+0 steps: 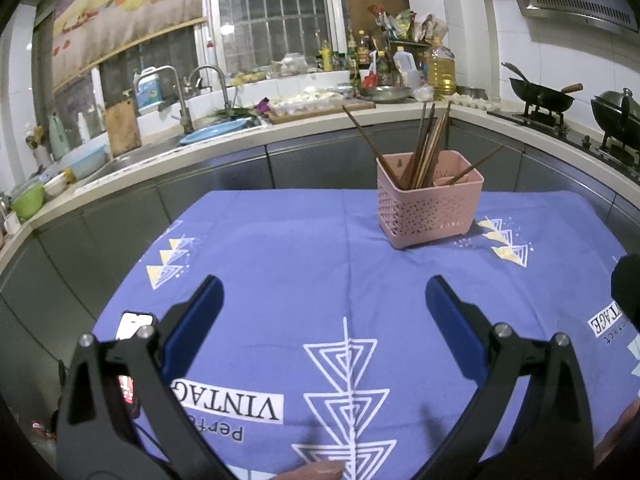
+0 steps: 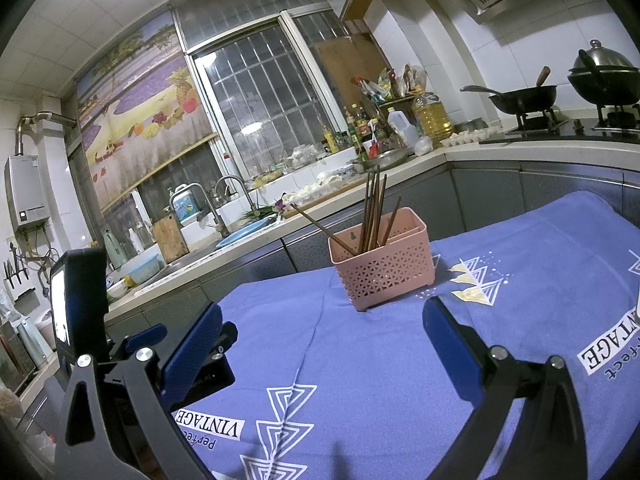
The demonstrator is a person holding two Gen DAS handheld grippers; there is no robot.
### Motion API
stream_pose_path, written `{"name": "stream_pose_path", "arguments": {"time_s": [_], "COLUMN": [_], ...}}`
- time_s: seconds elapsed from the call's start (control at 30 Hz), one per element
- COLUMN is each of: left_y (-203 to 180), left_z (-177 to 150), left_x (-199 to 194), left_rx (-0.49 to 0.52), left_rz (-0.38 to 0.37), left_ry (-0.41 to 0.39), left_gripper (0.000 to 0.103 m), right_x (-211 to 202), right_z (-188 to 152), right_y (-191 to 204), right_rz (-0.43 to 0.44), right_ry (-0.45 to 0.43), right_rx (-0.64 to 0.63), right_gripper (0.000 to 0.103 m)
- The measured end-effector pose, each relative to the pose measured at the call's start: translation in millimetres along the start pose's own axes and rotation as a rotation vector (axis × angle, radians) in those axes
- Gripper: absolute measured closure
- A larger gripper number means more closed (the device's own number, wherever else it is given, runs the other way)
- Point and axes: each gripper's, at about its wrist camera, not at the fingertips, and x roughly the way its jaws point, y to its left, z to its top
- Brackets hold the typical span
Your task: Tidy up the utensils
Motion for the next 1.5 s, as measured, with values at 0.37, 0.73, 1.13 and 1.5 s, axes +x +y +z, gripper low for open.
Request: {"name": "stream_pose_path", "arguments": {"time_s": [0.37, 0.73, 1.13, 1.5], "left_y": [-0.6, 1.0, -1.4, -4.9], "left_z": [-3.5, -1.6, 1.6, 3.3], "left_x": [-1.8, -2.3, -3.8, -5.8], "left_rx": [0.004, -0.003, 0.007, 0.022], "left_rz": [0.019, 0.016, 0.008, 0.003], "left_ry": [-0.012, -0.004, 0.006, 0.002], "left_gripper": [0.006, 0.006, 0.006, 0.006], "right_x": [0.2, -0.7, -0.8, -0.9], "right_z": [0.6, 0.1, 0.5, 0.7], "right_y": [0.2, 1.9, 2.0, 2.7], "right_rz": [0.000, -0.002, -0.002, -0.002], "right_ry": [0.001, 0.000, 0.000, -0.001], "right_rx": [0.001, 0.000, 0.002, 0.001], "right_gripper": [0.004, 0.004, 0.004, 0.004]}}
